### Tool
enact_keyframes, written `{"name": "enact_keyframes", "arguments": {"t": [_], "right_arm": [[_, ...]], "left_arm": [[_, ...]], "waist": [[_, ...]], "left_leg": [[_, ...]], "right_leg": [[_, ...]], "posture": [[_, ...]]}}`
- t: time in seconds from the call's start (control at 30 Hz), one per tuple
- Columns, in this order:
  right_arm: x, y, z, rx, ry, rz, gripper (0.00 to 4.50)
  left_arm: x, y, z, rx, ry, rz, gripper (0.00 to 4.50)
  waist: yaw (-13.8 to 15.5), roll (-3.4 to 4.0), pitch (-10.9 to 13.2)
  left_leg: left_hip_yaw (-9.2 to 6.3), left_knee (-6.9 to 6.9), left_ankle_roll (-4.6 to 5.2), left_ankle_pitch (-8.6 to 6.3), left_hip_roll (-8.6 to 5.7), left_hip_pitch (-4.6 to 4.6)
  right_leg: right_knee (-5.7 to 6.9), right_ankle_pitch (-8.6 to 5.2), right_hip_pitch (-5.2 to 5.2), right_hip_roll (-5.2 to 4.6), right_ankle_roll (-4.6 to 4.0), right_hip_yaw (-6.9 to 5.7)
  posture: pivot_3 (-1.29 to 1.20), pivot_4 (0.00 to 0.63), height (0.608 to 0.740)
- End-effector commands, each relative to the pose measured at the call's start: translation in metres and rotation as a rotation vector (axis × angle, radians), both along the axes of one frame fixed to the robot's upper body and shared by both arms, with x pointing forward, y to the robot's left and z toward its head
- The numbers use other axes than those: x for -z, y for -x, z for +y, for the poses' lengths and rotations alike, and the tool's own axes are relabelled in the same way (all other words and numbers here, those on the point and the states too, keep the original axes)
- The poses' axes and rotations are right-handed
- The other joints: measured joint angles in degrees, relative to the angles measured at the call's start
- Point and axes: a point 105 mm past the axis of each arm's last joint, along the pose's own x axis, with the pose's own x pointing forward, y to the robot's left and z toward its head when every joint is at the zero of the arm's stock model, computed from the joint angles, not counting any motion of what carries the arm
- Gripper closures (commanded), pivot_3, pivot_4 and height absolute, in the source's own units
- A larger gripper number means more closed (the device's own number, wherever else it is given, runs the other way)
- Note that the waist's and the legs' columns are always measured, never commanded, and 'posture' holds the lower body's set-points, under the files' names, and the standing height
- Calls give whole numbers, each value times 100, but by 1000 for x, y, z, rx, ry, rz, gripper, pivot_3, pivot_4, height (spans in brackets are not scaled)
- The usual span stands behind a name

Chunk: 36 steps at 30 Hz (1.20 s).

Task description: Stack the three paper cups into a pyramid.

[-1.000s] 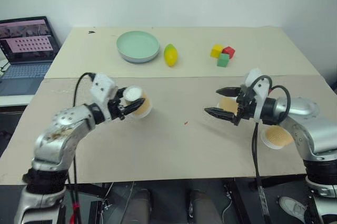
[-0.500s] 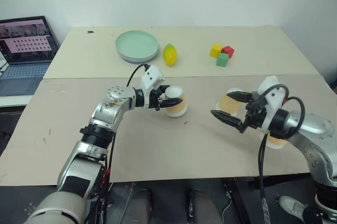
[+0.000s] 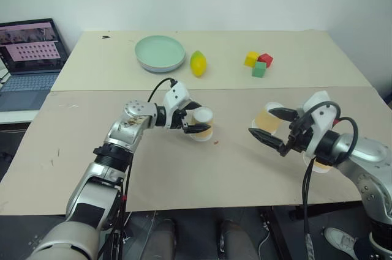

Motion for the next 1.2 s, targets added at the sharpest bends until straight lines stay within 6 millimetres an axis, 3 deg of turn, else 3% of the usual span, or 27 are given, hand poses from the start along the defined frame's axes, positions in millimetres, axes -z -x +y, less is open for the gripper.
{"name": "enact_keyframes", "arguments": {"t": [0.03,0.27,0.4,0.6,0.87,1.2], "right_arm": [[-13,1,1,-16,-3,-57,0],[-14,-2,-14,-2,18,-44,0],[-15,-1,-24,16,45,-37,0],[-11,-1,-51,107,100,-30,0],[-4,-12,-71,211,92,-70,0],[-7,22,-145,419,91,-42,0]], "left_arm": [[-36,1,0,2,73,-53,72],[-128,15,5,-21,323,-82,72],[-162,35,11,16,354,-100,72],[-136,65,18,112,143,-84,72],[-117,62,13,97,113,-85,72],[-110,63,10,116,115,-56,72]], "waist": [[-3,0,0],[-6,-2,1],[-28,-2,1],[-90,-2,1],[-75,-2,2],[-32,-2,1]], "left_leg": [[0,0,0,0,0,0],[-4,6,0,0,0,-5],[-3,6,1,-1,-1,-2],[1,5,1,-1,1,9],[3,7,1,-1,0,6],[4,8,1,-1,1,7]], "right_leg": [[0,0,0,0,1,0],[0,2,0,0,7,-1],[0,2,2,0,11,0],[6,1,5,1,10,6],[4,2,4,1,9,6],[3,1,9,2,9,7]], "posture": [[0,150,740],[0,150,740],[0,150,740],[0,150,740],[0,150,740],[0,150,740]]}}
